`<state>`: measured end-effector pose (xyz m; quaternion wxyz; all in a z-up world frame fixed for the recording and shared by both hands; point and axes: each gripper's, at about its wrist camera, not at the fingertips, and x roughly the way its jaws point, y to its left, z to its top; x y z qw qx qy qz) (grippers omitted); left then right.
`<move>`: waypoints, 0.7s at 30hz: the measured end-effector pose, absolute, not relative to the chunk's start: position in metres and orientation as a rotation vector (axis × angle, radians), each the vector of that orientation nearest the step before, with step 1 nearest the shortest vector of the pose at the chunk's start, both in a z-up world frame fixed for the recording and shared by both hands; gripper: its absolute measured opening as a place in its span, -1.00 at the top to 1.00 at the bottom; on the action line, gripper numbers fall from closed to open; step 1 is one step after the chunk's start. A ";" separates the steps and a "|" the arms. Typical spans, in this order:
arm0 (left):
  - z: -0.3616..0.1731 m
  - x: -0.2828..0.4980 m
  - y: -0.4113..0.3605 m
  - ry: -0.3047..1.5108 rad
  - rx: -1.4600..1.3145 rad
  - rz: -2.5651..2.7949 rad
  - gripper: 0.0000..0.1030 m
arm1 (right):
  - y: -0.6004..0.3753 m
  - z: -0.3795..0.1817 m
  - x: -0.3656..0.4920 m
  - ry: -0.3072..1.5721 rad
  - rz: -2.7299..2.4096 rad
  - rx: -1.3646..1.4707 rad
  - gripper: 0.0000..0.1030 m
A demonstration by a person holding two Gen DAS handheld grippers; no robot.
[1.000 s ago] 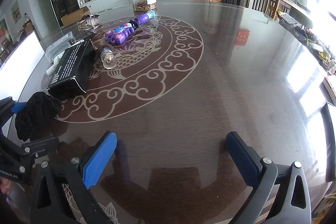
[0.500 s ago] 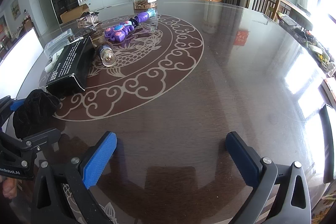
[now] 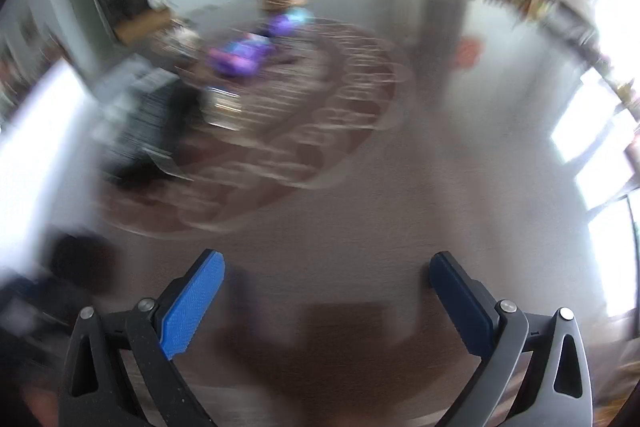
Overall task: Organize objects
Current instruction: 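Close the left tool on the slipper while the right tool grasps the black odor-bar box, then carry slipper and black box over the cardboard bin and open both tools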
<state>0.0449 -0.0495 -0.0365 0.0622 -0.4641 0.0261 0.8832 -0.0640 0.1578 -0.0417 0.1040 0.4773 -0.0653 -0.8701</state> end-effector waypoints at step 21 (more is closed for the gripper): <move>0.010 0.088 -0.073 -0.193 -1.213 2.666 0.32 | 0.135 -0.008 -0.063 -0.487 -2.304 1.427 -0.14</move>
